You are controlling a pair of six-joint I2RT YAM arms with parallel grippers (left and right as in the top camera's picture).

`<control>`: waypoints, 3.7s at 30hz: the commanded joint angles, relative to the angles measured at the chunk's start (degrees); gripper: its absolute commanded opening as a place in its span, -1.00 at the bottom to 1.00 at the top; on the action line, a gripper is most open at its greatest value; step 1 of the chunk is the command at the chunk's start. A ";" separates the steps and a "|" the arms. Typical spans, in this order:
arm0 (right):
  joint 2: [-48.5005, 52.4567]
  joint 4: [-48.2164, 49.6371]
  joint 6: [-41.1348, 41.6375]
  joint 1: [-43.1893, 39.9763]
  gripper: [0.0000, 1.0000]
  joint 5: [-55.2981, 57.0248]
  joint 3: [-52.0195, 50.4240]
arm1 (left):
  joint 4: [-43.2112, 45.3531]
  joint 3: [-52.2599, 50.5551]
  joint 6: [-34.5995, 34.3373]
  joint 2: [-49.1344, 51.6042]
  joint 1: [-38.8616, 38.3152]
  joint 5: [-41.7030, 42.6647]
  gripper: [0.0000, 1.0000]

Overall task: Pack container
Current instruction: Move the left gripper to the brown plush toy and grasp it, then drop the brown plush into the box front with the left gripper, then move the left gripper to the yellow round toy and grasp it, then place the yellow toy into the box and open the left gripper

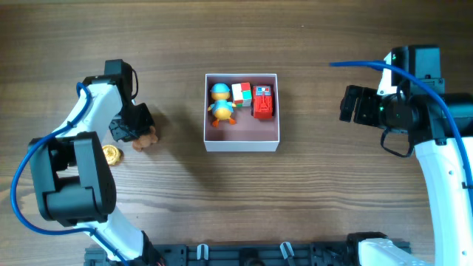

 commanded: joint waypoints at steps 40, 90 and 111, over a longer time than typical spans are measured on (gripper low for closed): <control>3.54 0.44 -0.66 -0.13 1.00 -0.68 0.46 | 5.55 6.58 46.64 -10.49 -40.24 -3.72 0.84; 3.54 0.44 -0.85 -0.11 0.99 -0.72 0.46 | 9.62 -11.89 -11.28 -3.87 17.20 -1.46 0.99; 3.54 0.42 -0.85 -0.11 0.99 -0.72 0.46 | 7.02 -10.54 -11.52 -4.87 17.00 -1.22 -0.92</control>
